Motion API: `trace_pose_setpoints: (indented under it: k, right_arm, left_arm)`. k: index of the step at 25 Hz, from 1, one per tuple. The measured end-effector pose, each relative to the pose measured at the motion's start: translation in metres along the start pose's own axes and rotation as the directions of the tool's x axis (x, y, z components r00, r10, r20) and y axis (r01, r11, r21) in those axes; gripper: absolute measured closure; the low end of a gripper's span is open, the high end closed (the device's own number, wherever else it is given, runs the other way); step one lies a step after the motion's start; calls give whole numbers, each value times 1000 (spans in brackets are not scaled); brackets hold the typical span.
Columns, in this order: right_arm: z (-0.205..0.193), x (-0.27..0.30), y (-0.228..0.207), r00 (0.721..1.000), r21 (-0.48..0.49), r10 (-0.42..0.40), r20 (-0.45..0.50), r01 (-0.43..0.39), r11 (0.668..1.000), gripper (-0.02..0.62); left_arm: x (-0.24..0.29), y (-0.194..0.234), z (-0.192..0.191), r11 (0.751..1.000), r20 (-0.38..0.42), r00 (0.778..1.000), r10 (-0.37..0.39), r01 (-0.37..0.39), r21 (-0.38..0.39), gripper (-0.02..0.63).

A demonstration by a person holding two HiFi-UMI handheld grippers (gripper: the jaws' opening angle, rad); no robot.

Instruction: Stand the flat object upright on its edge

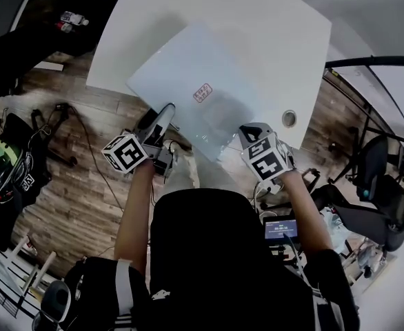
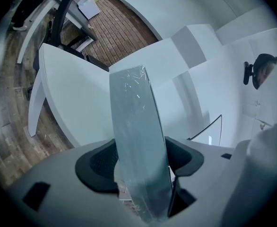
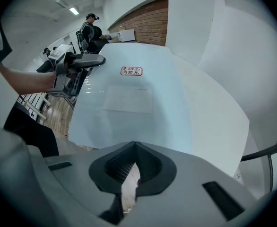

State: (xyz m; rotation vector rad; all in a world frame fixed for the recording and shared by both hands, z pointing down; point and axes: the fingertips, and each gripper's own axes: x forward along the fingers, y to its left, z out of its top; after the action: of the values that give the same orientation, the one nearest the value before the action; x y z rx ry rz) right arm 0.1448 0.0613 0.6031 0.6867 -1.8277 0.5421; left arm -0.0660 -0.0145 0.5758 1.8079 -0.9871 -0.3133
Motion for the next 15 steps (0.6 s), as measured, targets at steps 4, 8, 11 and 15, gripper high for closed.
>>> trace_pose_setpoints:
  k: [4, 8, 11, 15]
  right_arm:
    - [1, 3, -6, 1000, 6, -12, -5, 12, 1000, 554]
    - [3, 4, -7, 1000, 3, -18, 6, 18, 1000, 555]
    - [6, 7, -10, 1000, 7, -19, 12, 19, 1000, 554]
    - [15, 11, -19, 999, 17, -25, 25, 25, 1000, 554]
  left_arm:
    - [1, -1, -1, 1000, -10, 1000, 1, -1, 15, 290]
    - [0, -5, 1, 999, -8, 1000, 7, -7, 35, 290]
    - [1, -11, 6, 997, -11, 1000, 11, -10, 73, 290]
    - [2, -21, 12, 993, -12, 1000, 23, -22, 119, 291]
